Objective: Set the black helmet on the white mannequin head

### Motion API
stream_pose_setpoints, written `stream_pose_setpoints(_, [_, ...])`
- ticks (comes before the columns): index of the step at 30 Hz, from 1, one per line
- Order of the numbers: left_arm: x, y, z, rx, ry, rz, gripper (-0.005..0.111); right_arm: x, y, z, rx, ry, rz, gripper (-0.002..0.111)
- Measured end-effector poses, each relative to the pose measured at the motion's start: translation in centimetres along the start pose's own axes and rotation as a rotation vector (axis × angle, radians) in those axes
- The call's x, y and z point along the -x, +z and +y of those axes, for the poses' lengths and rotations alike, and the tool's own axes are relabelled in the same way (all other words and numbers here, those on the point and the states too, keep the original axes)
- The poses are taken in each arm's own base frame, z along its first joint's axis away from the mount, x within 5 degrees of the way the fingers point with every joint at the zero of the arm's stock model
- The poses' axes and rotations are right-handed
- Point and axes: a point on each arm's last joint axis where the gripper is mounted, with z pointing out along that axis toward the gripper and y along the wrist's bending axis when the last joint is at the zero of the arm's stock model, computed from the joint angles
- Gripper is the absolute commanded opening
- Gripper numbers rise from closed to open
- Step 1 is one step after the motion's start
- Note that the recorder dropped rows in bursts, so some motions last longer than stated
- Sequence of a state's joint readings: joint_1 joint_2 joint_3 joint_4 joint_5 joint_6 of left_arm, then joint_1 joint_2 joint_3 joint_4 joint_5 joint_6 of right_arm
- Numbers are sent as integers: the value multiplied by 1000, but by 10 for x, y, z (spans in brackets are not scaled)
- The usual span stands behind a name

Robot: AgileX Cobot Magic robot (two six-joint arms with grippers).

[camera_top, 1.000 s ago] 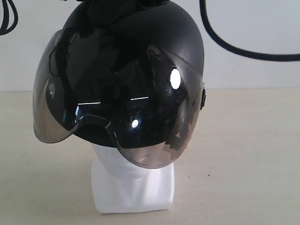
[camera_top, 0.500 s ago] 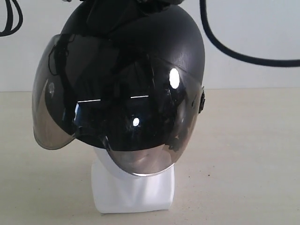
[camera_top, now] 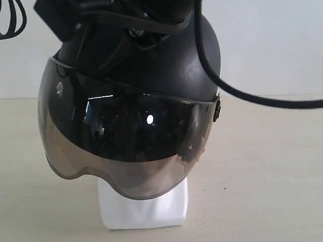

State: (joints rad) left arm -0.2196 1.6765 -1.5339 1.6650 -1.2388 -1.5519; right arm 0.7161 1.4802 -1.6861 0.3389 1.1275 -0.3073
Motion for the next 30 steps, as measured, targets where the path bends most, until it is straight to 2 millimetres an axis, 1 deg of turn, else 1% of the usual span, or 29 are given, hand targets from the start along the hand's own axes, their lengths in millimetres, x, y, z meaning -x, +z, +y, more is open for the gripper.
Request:
stream_pose_setpoints(8, [0,0,0,0,-1,-2,4,-13,18,-3,2,33,14,0])
stream_pose_setpoints(21, [0,0,0,2,-2,-2,4,-16,9,0,-6,28,-4,0])
stream_pose_setpoints(27, [0,0,0,4,-6,-2,4,-16,9,0,-7,26,3,0])
stream_pose_setpoints(30, [0,0,0,4,-6,-2,4,-16,13,-1,-2,31,12,0])
